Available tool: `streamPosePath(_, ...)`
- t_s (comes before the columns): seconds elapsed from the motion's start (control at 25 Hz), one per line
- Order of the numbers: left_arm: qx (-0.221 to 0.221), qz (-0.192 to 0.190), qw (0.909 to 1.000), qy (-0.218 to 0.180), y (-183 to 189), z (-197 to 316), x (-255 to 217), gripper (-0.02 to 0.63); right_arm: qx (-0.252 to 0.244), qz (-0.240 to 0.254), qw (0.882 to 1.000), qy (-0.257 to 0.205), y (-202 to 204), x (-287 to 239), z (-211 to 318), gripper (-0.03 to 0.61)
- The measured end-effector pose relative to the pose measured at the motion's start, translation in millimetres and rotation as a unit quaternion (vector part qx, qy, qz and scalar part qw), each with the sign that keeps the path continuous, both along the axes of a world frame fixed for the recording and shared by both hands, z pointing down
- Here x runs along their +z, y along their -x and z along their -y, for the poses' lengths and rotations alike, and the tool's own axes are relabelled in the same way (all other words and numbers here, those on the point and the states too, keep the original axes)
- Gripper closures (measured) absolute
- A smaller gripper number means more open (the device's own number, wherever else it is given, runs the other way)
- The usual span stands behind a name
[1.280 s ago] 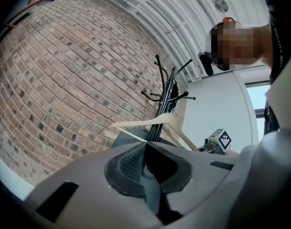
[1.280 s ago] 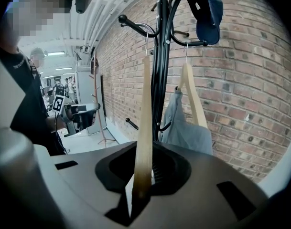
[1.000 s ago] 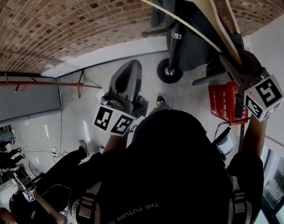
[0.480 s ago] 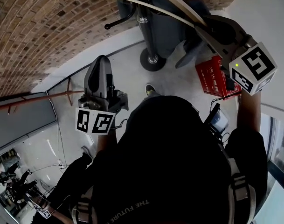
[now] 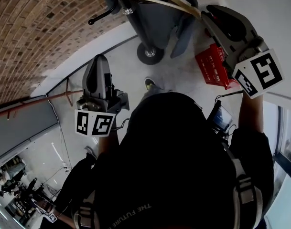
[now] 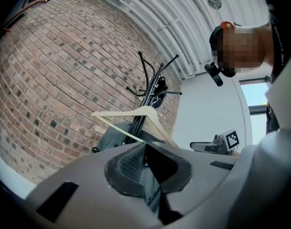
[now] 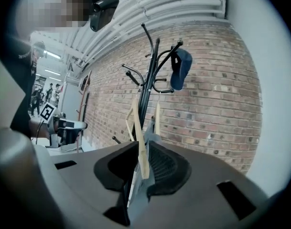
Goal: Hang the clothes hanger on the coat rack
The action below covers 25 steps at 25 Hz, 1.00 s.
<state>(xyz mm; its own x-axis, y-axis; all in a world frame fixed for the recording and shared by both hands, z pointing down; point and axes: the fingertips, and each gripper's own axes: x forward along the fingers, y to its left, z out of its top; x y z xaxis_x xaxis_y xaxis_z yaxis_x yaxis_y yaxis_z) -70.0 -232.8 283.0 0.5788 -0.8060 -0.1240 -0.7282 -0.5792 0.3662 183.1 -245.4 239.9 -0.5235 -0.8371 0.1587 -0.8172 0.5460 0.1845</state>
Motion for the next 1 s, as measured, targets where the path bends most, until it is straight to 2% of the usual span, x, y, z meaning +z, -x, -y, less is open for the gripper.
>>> streamPosePath(0.2, -0.005, 0.002, 1.0, 0.009, -12, -18, 3, 0.594, 0.04, 0.02, 0.999, -0.03, -16, 1, -23, 0.506)
streamPosePath(0.48, -0.013, 0.006, 0.9997, 0.017, -33, -52, 8, 0.594, 0.031, 0.039, 0.998, -0.037, -26, 10, -56, 0.558)
streamPosePath(0.68, -0.027, 0.012, 0.9993, 0.022, -40, -75, 13, 0.594, 0.014, 0.047, 0.999, -0.023, -32, 25, -71, 0.558)
streamPosePath(1.0, -0.031, 0.02, 0.999, 0.023, -53, -103, 25, 0.594, -0.005, 0.046, 0.999, -0.026, -34, 38, -99, 0.558)
